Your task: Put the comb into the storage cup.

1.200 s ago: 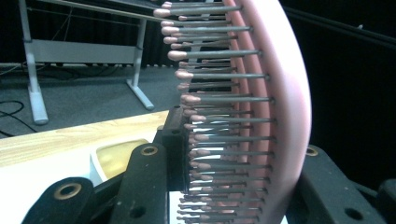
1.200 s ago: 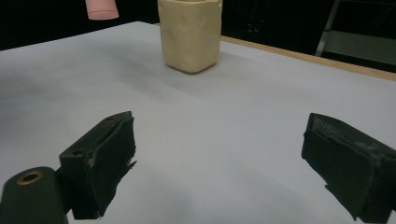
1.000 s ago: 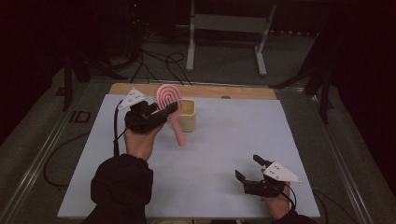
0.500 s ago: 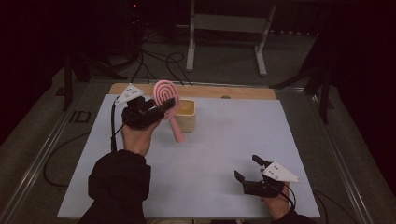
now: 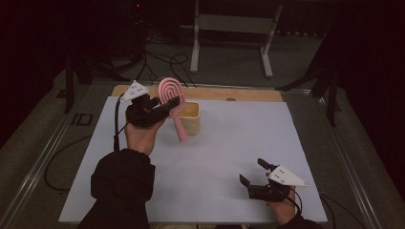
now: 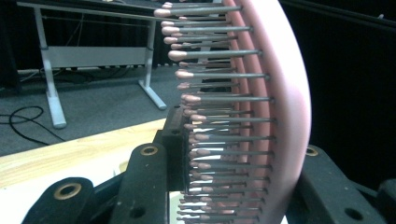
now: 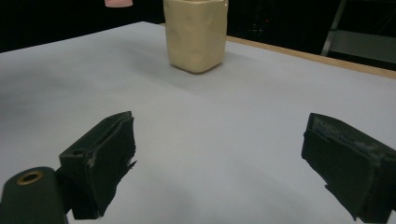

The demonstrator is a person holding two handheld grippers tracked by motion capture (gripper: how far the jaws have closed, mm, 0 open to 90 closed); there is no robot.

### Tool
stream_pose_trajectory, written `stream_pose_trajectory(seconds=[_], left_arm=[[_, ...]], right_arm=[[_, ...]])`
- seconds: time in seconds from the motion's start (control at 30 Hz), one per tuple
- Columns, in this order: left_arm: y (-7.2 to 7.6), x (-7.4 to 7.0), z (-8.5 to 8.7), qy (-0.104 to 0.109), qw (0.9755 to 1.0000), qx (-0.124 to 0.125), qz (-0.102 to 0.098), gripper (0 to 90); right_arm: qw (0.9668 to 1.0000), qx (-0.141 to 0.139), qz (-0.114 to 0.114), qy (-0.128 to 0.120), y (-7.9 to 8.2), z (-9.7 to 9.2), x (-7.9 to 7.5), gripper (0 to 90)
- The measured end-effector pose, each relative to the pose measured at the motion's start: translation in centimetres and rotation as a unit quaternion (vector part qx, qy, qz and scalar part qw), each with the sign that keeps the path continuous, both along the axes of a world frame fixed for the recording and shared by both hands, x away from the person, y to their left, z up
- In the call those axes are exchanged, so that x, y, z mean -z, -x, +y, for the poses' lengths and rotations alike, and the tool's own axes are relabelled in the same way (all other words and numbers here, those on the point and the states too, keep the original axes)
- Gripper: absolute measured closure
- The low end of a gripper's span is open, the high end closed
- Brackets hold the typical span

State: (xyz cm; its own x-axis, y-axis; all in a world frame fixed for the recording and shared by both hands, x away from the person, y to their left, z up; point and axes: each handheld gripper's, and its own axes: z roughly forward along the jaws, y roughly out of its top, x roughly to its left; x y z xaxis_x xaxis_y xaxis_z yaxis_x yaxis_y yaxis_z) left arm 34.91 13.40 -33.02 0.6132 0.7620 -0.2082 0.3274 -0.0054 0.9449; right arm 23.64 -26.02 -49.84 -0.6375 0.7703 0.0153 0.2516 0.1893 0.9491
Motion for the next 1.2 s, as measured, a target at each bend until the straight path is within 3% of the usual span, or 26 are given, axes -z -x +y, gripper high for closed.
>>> stream_pose_trajectory(seconds=[0.63, 1.2], left_arm=[[-0.8, -0.5, -0.1, 0.008, 0.9998, -0.017, -0.003, 64.3], [-1.4, -0.9, 0.1, 0.002, 0.9994, -0.033, -0.004, 64.3]], right_arm=[[1.0000, -0.002, 0.001, 0.003, 0.0, 0.2, 0.1, 9.6], [1.0000, -0.003, 0.004, 0.005, 0.0, 0.3, 0.2, 9.6]])
